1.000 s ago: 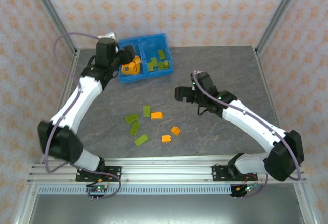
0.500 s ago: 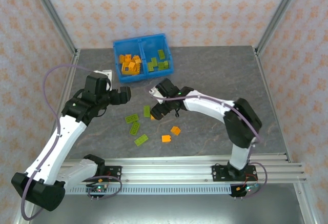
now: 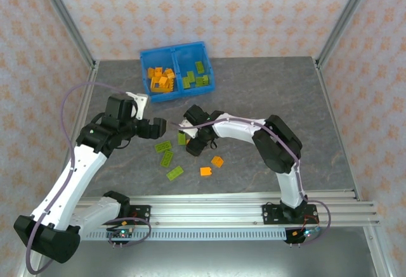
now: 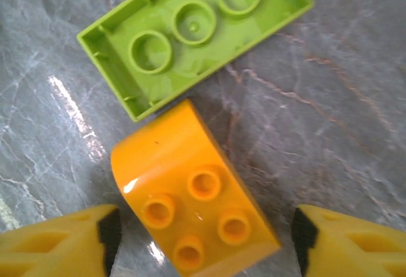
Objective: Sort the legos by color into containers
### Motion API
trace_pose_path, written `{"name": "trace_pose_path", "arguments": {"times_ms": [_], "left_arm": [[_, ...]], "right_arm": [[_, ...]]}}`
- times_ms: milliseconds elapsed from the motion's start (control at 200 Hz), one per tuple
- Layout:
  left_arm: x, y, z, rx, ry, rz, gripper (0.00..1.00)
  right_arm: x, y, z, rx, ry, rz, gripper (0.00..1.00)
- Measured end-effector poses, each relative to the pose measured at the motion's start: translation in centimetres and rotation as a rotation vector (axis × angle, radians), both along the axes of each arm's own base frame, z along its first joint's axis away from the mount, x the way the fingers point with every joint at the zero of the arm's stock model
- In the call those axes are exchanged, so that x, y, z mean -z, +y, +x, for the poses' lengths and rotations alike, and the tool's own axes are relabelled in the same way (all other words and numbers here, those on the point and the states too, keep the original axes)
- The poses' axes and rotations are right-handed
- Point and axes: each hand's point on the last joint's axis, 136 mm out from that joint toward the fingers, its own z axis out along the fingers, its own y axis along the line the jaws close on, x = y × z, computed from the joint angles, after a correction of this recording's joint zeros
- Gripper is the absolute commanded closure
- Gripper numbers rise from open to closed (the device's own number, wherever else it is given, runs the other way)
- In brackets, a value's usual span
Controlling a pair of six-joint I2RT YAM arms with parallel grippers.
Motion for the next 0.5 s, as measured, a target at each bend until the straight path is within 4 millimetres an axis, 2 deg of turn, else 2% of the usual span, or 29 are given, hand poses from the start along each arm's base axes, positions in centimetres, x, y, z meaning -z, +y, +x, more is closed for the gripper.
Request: {"name": "trace_pose_path", "arguments": {"times_ms": [135,180,270,405,500], "left_arm": [[0.0,-0.2,-1.0,0.03,-0.017,-0.013,0.0],[-0.4,-0.2,-1.2,0.036,-0.034,-0.015,0.0],[-1.4,-0.2,-1.6,0.047,-0.075,-0.027,0.0],[-2.6,-0.6,-2.1,0.072,-0.129,-0.062,0.0],[-3.2,-1.1,-2.6,0.104,-0.167,-0.091,0.0]], "right_arm": [[0.0,0.1,0.2,0.007,-0.003,0.004,0.61],[0.0,0.2,0.2,0.007,-0.006,0.006,0.69],[-0.2,0.2,0.3,0.023,-0.006,0.016,0.8],[-0.6,-0.2,-0.1,0.056,-0.012,0.042,0.87],[-2.4,-0.5,-0.4,0.108,-0.017,0.09,0.86]]}}
